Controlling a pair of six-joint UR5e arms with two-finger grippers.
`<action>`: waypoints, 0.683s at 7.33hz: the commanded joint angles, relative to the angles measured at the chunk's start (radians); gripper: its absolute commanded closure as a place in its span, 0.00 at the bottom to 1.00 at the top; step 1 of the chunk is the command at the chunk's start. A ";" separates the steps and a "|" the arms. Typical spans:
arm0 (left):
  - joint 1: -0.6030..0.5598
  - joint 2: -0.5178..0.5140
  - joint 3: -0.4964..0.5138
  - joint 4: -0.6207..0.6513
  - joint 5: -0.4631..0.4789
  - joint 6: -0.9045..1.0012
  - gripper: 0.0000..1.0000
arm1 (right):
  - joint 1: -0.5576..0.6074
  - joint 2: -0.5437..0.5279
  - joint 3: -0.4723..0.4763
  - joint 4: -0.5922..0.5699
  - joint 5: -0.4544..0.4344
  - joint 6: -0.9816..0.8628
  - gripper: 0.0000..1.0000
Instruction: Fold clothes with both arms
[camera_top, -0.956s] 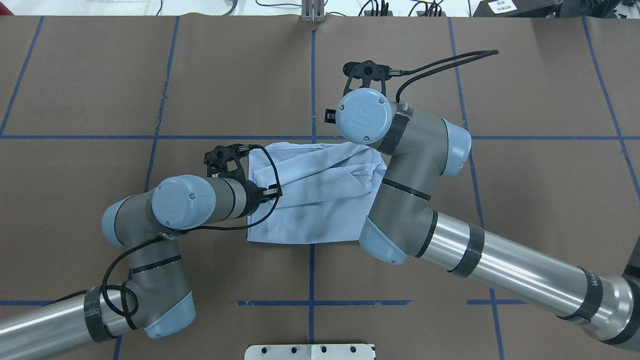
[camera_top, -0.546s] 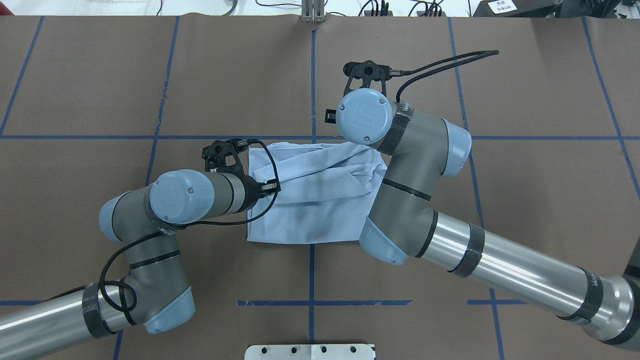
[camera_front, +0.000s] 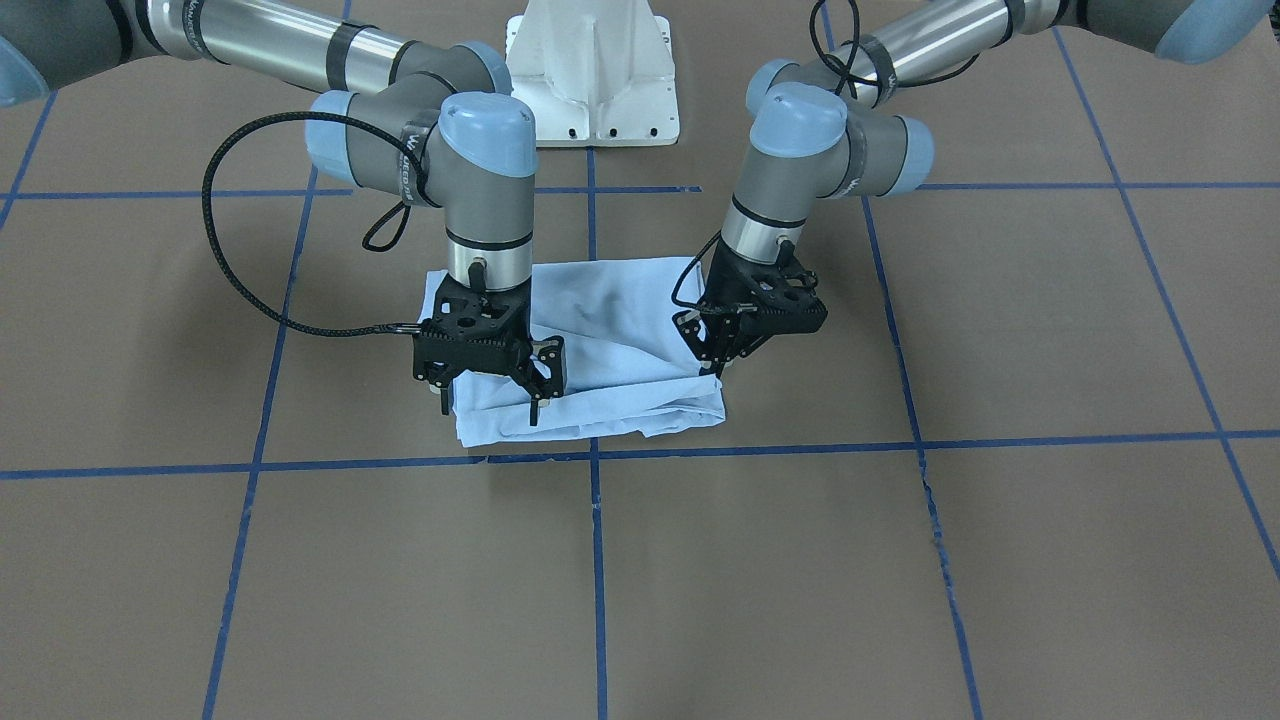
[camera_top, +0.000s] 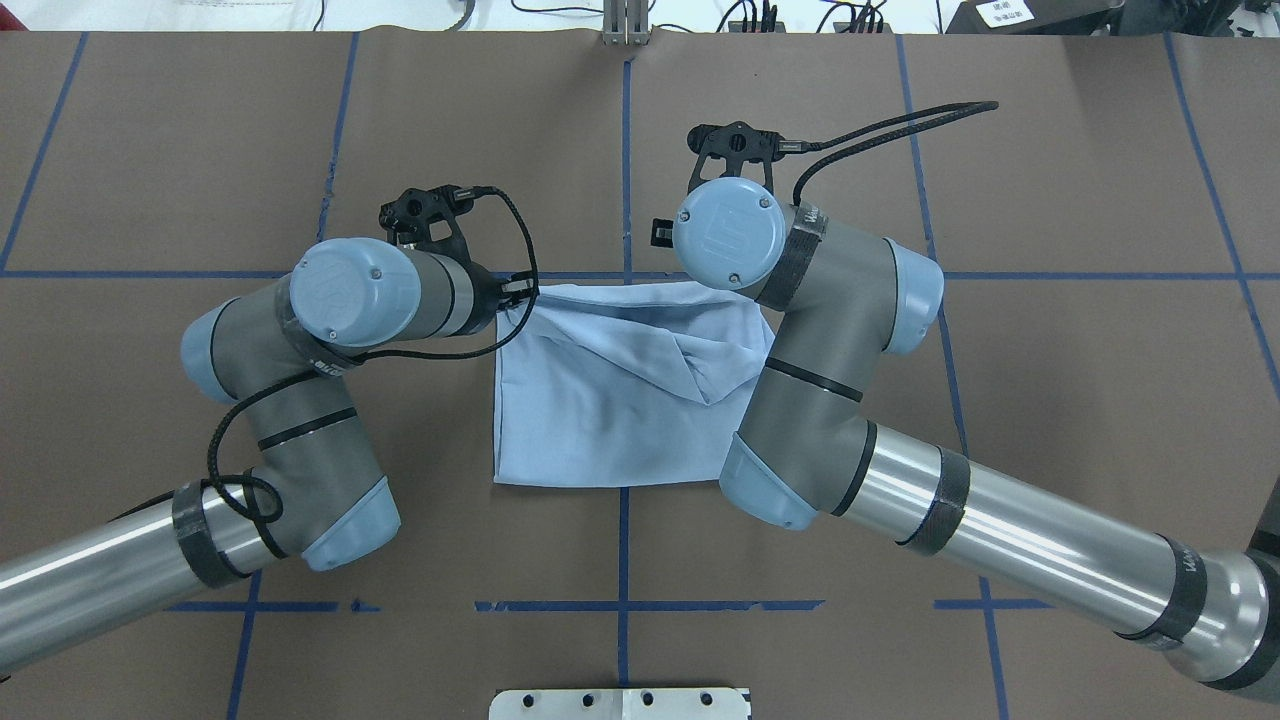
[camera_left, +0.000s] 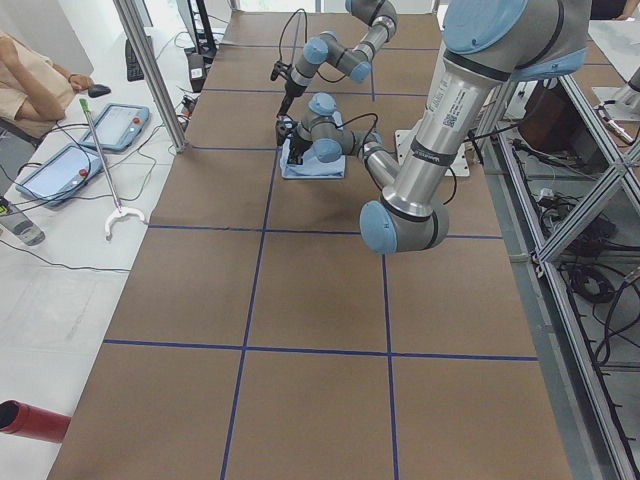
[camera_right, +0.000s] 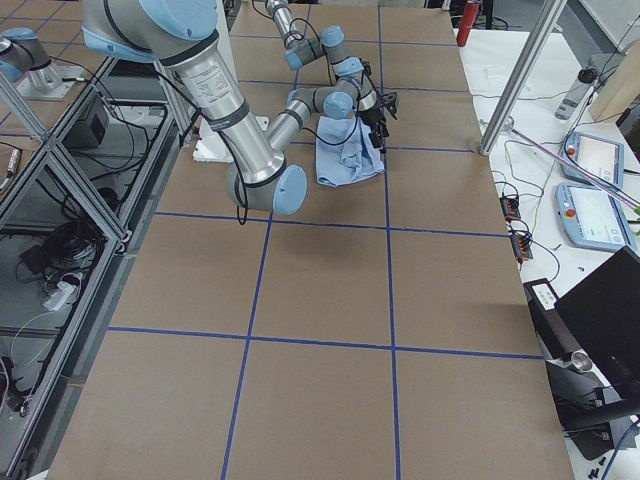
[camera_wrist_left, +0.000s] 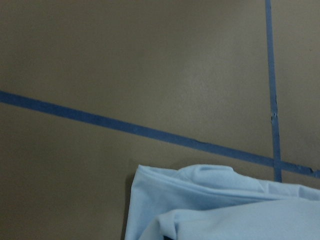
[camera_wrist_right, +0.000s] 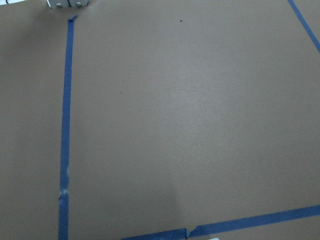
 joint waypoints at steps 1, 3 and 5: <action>-0.031 -0.111 0.160 0.003 0.002 0.005 1.00 | 0.000 0.000 0.000 0.001 0.002 0.000 0.00; -0.053 -0.124 0.240 -0.008 0.005 0.058 1.00 | -0.003 0.001 0.000 0.001 0.002 0.001 0.00; -0.063 -0.118 0.207 -0.016 -0.004 0.157 0.00 | -0.015 0.003 0.032 0.000 0.005 0.014 0.00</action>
